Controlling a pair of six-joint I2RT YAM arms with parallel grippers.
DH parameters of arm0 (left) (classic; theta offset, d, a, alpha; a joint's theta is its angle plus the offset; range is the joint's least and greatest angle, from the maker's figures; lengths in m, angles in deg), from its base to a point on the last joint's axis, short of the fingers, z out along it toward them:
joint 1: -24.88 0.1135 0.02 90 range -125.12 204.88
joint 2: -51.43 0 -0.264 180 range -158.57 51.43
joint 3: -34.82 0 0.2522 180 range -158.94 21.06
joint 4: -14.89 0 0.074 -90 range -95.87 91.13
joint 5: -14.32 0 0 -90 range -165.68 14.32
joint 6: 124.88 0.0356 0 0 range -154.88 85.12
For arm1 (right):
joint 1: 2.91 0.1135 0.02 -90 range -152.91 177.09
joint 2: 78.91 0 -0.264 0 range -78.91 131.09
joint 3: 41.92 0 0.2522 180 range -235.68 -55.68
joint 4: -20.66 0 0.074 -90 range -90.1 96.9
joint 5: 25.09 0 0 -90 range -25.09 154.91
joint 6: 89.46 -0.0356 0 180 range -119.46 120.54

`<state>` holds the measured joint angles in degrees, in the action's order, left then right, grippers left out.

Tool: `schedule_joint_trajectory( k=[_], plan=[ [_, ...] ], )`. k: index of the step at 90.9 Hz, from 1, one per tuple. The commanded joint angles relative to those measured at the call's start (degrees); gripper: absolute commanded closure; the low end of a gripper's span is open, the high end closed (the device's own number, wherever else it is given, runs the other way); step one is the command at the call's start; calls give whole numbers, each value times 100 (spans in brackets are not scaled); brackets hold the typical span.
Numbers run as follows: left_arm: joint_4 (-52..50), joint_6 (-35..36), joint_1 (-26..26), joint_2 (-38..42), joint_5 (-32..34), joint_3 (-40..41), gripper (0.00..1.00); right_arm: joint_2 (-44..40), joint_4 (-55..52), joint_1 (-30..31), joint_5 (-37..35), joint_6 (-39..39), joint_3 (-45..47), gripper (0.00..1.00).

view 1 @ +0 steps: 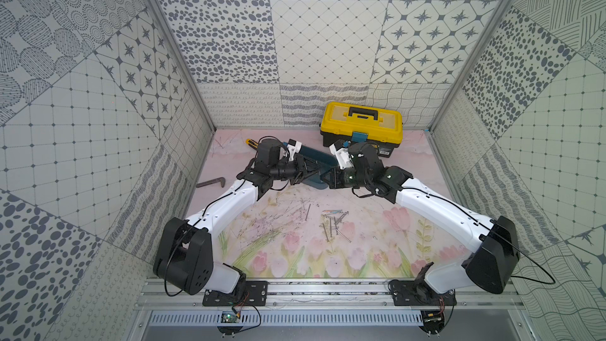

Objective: Put the nails on the desktop into the storage box
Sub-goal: Pick up the nail from the center of the board.

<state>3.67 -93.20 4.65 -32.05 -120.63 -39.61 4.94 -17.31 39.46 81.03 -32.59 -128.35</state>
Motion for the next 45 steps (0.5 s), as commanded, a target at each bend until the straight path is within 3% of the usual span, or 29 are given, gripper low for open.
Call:
schedule_joint_trajectory(
  k=[1, 4, 14, 28, 36, 45],
  plan=[
    [82, 192, 18, -34, -216, -79, 96, -98, 177, 87, -29, -77, -178, 100],
    [68, 190, 25, -44, -224, -77, 100, -101, 179, 83, -30, -87, -188, 100],
    [38, 208, 45, -58, -219, -102, 100, -117, 179, 84, -57, -109, -187, 100],
    [-390, 471, 68, -104, -111, -336, 100, -143, 111, 34, -128, -131, -263, 57],
    [-1120, 885, 87, -158, 101, -637, 100, -177, 28, -118, -140, -115, -337, 46],
    [-1985, 1418, 133, -353, 408, -1121, 100, -215, -215, -338, -228, -67, -436, 42]
  ],
)
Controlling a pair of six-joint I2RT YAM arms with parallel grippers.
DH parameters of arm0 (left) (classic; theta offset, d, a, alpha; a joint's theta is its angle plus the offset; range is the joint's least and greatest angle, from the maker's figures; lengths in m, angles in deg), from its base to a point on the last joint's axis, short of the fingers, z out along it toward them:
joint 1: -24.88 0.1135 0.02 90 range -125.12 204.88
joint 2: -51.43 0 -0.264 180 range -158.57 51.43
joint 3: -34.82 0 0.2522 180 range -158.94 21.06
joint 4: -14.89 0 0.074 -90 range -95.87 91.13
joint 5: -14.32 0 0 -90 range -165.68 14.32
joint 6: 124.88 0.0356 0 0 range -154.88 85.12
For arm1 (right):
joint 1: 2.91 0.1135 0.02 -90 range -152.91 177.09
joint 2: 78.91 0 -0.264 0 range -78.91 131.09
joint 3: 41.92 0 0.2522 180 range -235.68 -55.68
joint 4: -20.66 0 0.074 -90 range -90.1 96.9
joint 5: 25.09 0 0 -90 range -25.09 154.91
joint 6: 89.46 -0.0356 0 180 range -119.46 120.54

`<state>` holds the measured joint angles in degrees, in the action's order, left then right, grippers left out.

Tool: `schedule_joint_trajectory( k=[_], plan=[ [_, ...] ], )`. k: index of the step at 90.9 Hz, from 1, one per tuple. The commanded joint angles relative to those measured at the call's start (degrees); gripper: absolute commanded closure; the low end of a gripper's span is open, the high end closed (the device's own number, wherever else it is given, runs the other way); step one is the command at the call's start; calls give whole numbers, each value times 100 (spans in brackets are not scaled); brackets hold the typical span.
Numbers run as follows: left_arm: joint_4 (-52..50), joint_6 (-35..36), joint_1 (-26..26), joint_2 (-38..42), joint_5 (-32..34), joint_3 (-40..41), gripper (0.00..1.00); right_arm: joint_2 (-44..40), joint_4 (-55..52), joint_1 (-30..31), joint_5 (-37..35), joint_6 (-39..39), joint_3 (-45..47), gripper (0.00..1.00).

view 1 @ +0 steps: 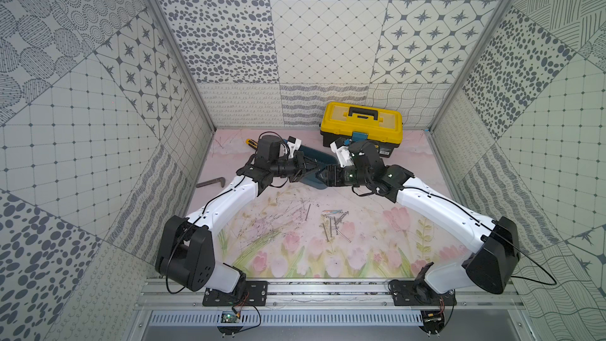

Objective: Put the nails on the desktop into the storage box
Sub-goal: Place the nail in the storage box.

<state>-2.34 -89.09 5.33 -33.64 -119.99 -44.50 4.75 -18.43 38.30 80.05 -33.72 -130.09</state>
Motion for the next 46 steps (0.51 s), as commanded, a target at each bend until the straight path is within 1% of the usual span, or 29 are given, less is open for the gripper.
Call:
schedule_joint_trajectory(
  k=[1, 16, 30, 46],
  plan=[
    [-1455, 1070, 74, -220, 384, -690, 100, -203, -135, -247, -141, 58, -273, 41],
    [-2839, 2124, 81, -922, 1076, -1775, 100, -177, -663, -498, -223, 382, -466, 40],
    [-3564, 2759, 69, -1691, 1556, -2767, 100, -148, -963, -530, -274, 821, -583, 40],
    [-4314, 3443, -75, -2432, 2220, -3785, 100, -129, -1135, -542, -465, 1379, -608, 40]
  ],
)
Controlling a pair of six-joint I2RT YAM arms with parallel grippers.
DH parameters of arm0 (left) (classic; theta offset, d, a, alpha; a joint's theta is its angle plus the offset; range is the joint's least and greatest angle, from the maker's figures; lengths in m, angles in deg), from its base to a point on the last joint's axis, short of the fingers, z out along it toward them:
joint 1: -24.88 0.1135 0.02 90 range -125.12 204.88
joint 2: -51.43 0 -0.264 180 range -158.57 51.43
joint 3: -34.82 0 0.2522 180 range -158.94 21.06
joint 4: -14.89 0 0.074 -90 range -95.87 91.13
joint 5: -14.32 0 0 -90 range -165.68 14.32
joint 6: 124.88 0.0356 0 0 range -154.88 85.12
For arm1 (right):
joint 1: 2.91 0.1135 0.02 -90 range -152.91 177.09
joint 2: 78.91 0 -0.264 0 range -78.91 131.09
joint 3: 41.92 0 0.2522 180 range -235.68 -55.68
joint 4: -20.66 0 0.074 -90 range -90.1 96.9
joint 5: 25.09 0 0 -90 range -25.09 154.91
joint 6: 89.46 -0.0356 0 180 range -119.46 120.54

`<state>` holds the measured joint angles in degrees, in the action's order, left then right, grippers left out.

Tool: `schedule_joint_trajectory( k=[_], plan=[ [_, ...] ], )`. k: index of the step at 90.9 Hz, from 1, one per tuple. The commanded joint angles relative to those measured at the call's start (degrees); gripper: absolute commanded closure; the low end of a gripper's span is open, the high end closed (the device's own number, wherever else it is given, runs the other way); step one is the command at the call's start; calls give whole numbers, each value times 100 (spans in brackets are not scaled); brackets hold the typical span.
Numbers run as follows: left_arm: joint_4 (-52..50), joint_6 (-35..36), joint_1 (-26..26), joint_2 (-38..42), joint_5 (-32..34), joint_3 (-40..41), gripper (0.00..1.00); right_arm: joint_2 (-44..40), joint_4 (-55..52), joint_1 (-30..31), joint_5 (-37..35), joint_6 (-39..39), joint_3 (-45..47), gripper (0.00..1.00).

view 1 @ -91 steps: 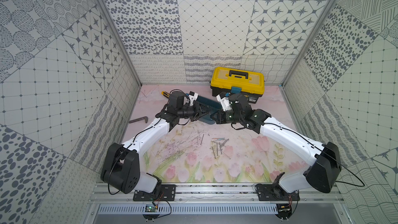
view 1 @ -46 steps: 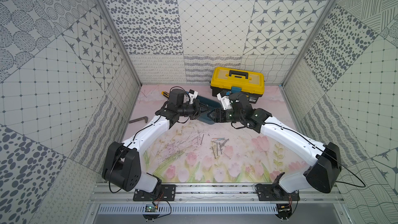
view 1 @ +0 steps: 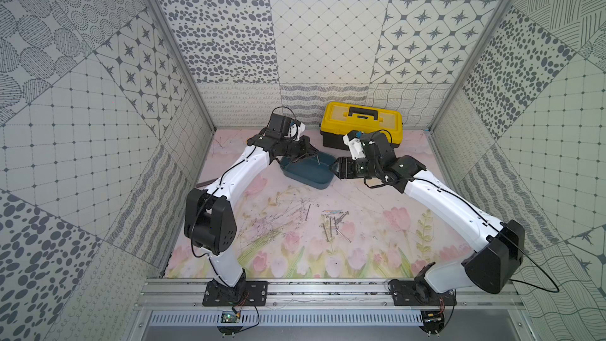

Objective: Put the nails on the desktop into the storage box
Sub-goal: Place the nail in the storage box.

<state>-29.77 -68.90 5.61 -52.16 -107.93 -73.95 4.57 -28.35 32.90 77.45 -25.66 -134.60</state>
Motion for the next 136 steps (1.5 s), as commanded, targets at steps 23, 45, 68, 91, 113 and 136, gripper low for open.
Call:
schedule_joint_trajectory(
  k=[23, 45, 68, 91, 113, 136],
  plan=[
    [-2396, 2236, -372, -1526, 1812, -1996, 100, -35, -246, -8, -439, 1160, -116, 37],
    [-2686, 2540, -636, -2188, 2348, -2492, 100, -86, -274, -4, -579, 1356, -24, 34],
    [-2771, 2787, -973, -2677, 2828, -2575, 100, -329, -305, -9, -946, 1292, 160, 7],
    [-2714, 2766, -1028, -2983, 2970, -2762, 100, -711, -297, -19, -1288, 998, 458, 3],
    [-2682, 2739, -1044, -3176, 2936, -2760, 100, -1235, -255, -377, -1370, 487, 899, 3],
    [-2615, 2522, -1061, -3274, 2790, -2764, 78, -1358, -219, -507, -1245, 269, 1132, 3]
  ],
)
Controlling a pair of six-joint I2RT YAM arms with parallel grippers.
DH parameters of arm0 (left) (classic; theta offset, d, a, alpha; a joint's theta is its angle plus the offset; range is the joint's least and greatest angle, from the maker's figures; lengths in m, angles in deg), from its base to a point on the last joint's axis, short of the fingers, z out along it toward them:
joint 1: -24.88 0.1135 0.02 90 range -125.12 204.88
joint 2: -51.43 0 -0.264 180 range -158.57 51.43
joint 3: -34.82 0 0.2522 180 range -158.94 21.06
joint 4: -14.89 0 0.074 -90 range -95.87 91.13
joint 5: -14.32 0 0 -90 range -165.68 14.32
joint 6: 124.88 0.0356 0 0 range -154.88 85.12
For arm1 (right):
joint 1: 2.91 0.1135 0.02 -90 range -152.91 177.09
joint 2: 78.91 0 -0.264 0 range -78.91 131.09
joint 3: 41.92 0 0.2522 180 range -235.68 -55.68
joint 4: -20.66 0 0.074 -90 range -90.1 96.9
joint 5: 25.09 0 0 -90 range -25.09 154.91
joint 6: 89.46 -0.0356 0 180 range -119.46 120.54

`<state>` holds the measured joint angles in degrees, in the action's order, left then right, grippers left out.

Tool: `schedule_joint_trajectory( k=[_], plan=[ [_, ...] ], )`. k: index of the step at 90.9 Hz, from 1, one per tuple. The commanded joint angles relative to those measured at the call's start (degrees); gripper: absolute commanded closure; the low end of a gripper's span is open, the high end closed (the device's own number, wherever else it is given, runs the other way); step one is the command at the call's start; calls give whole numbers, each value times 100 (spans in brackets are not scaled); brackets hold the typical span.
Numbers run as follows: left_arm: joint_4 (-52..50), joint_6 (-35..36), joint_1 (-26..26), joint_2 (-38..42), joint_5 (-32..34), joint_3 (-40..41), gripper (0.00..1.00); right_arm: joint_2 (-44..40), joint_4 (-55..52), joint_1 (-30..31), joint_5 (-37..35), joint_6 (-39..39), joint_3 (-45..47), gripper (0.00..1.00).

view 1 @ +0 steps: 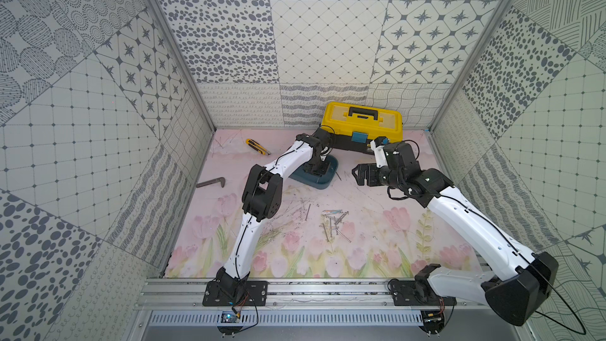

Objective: Put the nails on the desktop into the storage box
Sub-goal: Place the nail in the storage box, then pick up the nail from the center of the board.

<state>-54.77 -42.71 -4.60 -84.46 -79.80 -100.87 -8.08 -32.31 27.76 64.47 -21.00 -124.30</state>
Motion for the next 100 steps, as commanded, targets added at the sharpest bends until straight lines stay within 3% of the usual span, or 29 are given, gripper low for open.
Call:
schedule_joint_trajectory(
  k=[1, 14, 24, 46, 65, 100],
  plan=[
    [-114, -109, -41, -43, -34, -70, 76, -89, 176, 8, 49, -203, 107, 3],
    [-51, -282, -41, 135, -169, -64, 50, -77, 177, -8, 68, -251, 165, 3],
    [50, -392, -41, 453, -248, 31, 43, 65, 179, -24, 291, -261, 150, 3],
    [353, -595, 12, 1653, -318, 588, 37, 385, 194, -26, 406, -522, 9, 3],
    [222, -765, 117, 2801, -403, 1465, 35, 741, 194, -18, 1094, -733, -189, 3],
    [89, -1039, 100, 4638, -523, 4147, 37, 1183, 246, 132, 1359, -1036, -96, 3]
  ],
)
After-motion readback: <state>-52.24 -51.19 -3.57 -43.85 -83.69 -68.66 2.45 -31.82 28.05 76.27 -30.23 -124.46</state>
